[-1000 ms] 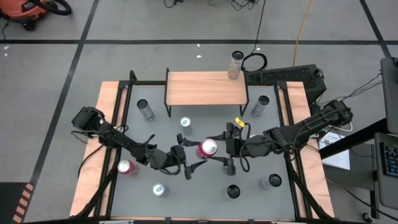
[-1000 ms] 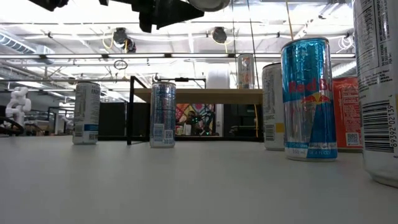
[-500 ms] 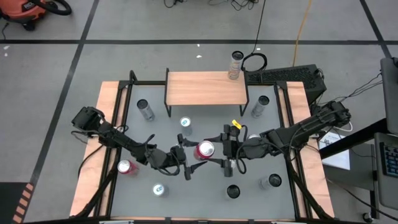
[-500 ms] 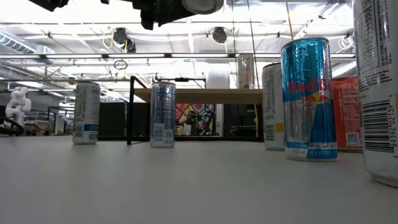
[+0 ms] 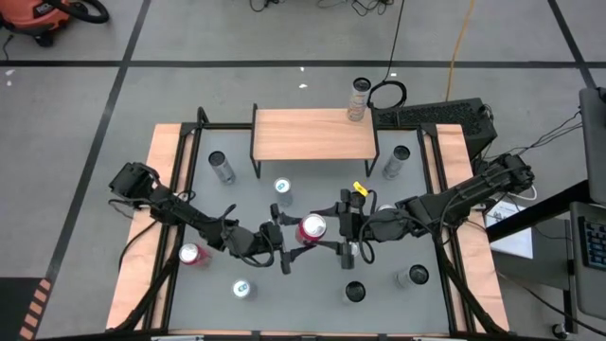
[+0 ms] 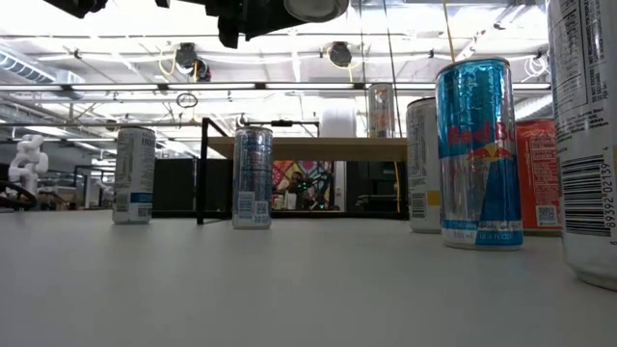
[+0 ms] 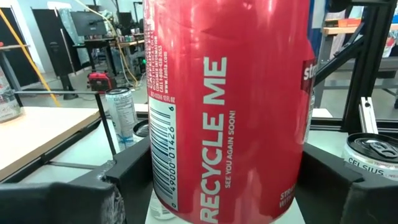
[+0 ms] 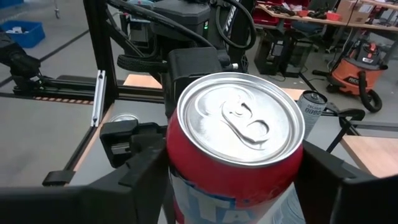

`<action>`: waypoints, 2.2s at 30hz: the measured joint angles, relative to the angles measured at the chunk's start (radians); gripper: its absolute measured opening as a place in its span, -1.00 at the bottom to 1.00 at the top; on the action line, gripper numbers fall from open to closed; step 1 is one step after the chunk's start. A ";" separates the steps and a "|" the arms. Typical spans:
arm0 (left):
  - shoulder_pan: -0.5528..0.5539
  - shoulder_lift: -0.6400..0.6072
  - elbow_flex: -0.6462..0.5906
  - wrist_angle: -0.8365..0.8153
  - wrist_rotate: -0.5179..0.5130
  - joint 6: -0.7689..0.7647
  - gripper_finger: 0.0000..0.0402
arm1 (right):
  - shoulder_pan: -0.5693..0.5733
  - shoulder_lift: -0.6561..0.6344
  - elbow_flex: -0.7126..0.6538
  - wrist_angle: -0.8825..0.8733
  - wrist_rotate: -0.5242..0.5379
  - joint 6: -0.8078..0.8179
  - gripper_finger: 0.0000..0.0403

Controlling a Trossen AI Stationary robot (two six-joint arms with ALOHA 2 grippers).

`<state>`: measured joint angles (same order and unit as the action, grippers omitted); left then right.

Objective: Place canned beverage on shelf
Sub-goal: Put the middle orange soda can on the shelf

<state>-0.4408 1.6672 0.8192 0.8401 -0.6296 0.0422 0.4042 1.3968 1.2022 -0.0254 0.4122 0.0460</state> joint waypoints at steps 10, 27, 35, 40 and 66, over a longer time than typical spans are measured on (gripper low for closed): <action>0.000 0.000 0.000 0.006 0.034 -0.018 0.45 | 0.002 -0.006 0.000 -0.004 0.004 -0.007 0.52; 0.000 0.000 0.000 0.041 0.053 -0.015 0.45 | -0.012 -0.089 0.002 -0.083 -0.104 0.074 0.58; 0.001 0.000 0.000 0.045 0.053 -0.016 0.45 | -0.044 -0.082 0.002 -0.052 -0.137 0.074 0.58; 0.001 0.000 0.000 0.044 0.053 -0.018 0.45 | -0.048 -0.064 0.002 -0.054 -0.156 0.074 0.58; -0.010 -0.001 0.000 0.040 -0.013 -0.007 0.74 | -0.054 -0.053 -0.001 -0.016 -0.181 -0.013 0.20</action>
<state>-0.4508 1.6666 0.8193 0.8806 -0.6425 0.0352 0.3504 1.3434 1.2011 -0.0416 0.2313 0.0326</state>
